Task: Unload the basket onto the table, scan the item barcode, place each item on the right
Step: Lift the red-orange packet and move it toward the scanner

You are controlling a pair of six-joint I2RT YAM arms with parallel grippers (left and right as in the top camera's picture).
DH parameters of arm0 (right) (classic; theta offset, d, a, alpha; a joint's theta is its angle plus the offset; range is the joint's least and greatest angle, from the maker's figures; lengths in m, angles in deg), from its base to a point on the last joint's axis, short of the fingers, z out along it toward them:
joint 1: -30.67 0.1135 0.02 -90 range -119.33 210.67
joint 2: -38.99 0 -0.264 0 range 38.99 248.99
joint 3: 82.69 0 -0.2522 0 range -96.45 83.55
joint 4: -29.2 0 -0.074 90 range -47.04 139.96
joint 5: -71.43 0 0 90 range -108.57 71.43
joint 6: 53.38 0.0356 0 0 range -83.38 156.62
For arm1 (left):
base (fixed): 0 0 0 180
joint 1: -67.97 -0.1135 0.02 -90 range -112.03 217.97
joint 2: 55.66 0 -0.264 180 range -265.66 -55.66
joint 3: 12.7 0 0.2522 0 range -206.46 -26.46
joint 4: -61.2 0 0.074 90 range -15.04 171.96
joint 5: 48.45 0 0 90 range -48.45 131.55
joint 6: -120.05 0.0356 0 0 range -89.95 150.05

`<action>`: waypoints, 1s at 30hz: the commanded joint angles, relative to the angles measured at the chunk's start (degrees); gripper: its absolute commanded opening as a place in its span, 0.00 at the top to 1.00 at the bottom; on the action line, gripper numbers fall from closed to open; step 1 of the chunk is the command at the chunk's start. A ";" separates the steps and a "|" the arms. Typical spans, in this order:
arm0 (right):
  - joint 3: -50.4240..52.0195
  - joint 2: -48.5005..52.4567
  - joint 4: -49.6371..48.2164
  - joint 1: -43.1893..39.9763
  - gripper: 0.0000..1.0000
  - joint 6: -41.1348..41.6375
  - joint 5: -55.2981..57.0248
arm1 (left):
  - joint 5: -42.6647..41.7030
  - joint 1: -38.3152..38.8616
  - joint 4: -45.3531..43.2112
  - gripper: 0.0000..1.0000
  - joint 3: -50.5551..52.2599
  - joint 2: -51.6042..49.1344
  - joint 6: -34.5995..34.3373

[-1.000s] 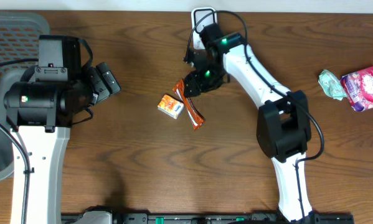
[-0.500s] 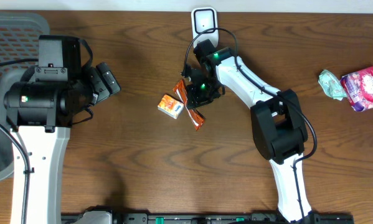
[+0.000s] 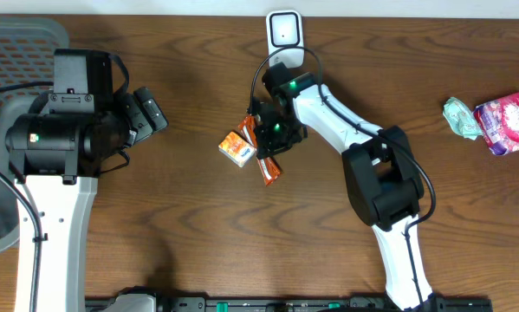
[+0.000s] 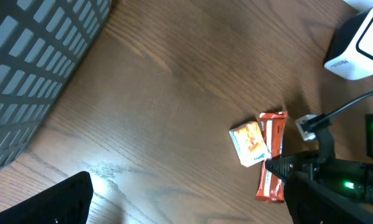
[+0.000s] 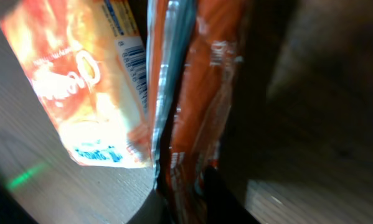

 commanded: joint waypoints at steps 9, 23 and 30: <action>-3.96 -1.53 3.74 -1.40 0.99 2.64 9.55 | 0.74 -0.22 0.22 0.02 -0.24 -0.22 0.79; -8.04 -1.44 11.65 0.98 0.99 24.52 68.15 | 0.74 -0.22 0.22 0.02 -0.24 -0.22 0.79; 1.81 -1.44 4.76 1.33 0.99 26.91 68.28 | 0.74 -0.22 0.22 0.02 -0.24 -0.22 0.79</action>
